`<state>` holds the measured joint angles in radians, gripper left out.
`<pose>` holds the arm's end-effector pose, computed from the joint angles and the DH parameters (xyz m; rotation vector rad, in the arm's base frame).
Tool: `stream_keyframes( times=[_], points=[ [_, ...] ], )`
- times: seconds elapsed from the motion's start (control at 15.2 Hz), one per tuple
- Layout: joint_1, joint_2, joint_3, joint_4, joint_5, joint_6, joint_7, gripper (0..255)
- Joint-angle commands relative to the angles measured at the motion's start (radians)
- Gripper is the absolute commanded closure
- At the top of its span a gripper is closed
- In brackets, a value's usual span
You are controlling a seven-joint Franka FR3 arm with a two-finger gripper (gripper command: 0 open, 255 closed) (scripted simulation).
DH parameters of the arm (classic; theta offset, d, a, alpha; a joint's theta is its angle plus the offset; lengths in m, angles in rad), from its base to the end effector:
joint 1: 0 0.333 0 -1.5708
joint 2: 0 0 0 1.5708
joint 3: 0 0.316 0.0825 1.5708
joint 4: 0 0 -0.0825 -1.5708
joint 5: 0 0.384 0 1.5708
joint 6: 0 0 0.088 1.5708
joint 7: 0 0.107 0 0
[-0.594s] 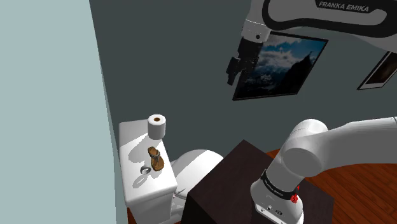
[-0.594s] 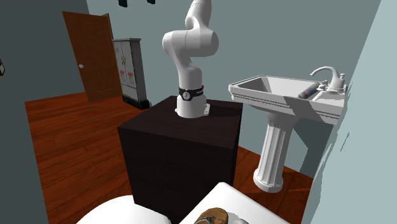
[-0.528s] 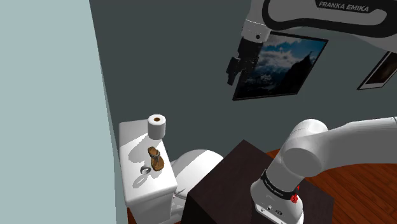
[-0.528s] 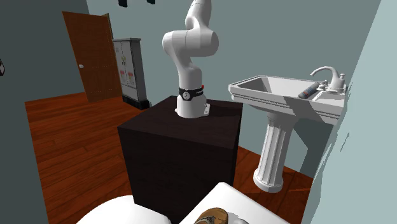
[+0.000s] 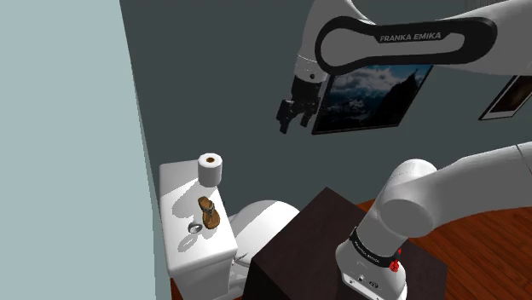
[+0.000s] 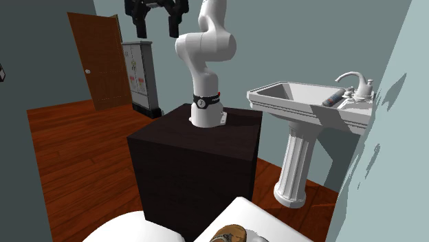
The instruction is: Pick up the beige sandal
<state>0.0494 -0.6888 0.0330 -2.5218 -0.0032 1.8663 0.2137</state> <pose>0.3454 0.0293 0.5054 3.1147 -0.2146 0.0564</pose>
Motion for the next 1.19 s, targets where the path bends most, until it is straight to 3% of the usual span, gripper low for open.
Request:
stream_keyframes(
  times=[0.0, 0.66, 1.12],
  points=[
    [0.008, 0.047, 0.02, -0.023, 0.012, 0.068, 0.027, 0],
    [0.038, 0.376, 0.123, -0.026, 0.038, 0.384, 0.168, 0],
    [0.048, 0.657, 0.18, 0.059, -0.012, 0.565, 0.291, 0]
  ],
)
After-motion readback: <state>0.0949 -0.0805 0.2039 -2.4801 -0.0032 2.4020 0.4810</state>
